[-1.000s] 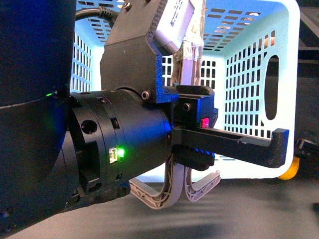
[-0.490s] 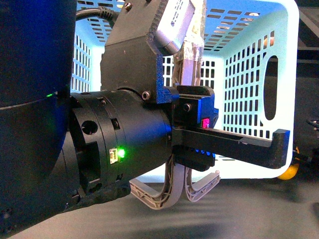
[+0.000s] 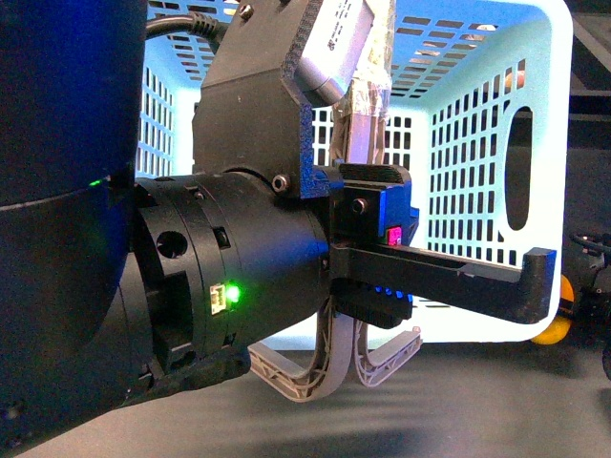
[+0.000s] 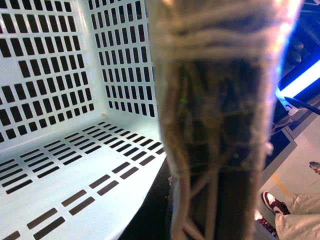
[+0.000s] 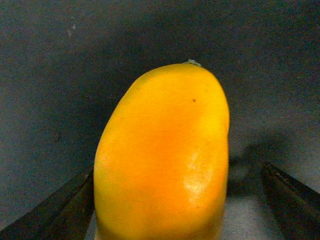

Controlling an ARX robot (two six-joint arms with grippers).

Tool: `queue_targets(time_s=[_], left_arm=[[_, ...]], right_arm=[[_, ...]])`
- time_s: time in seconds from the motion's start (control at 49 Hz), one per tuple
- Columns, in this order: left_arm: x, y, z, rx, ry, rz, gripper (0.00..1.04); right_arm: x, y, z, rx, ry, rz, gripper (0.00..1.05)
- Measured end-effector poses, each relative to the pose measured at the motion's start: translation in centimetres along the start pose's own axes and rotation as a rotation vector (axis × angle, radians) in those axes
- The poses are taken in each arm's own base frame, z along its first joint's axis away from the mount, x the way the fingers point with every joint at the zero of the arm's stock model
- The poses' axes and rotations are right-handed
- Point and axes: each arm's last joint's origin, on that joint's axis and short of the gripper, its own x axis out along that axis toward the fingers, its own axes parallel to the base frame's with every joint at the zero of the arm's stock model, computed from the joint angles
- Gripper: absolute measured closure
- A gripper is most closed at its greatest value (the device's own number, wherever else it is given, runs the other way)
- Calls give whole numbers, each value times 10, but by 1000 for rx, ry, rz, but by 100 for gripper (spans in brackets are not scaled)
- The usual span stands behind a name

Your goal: Pick mango with right arm and hold basket with left

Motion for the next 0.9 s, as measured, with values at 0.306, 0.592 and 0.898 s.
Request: queue_targets(time_s=[0.306, 0.592, 0.898], left_arm=[[0, 0, 0, 0, 0, 0, 97], [0, 0, 0, 0, 0, 0, 97], [0, 0, 0, 0, 0, -1, 97]], right_arm=[[-6, -2, 0, 10, -7, -10, 46], [-73, 14, 44, 32, -162, 81, 47], [-182, 64, 98, -18, -351, 277, 47]])
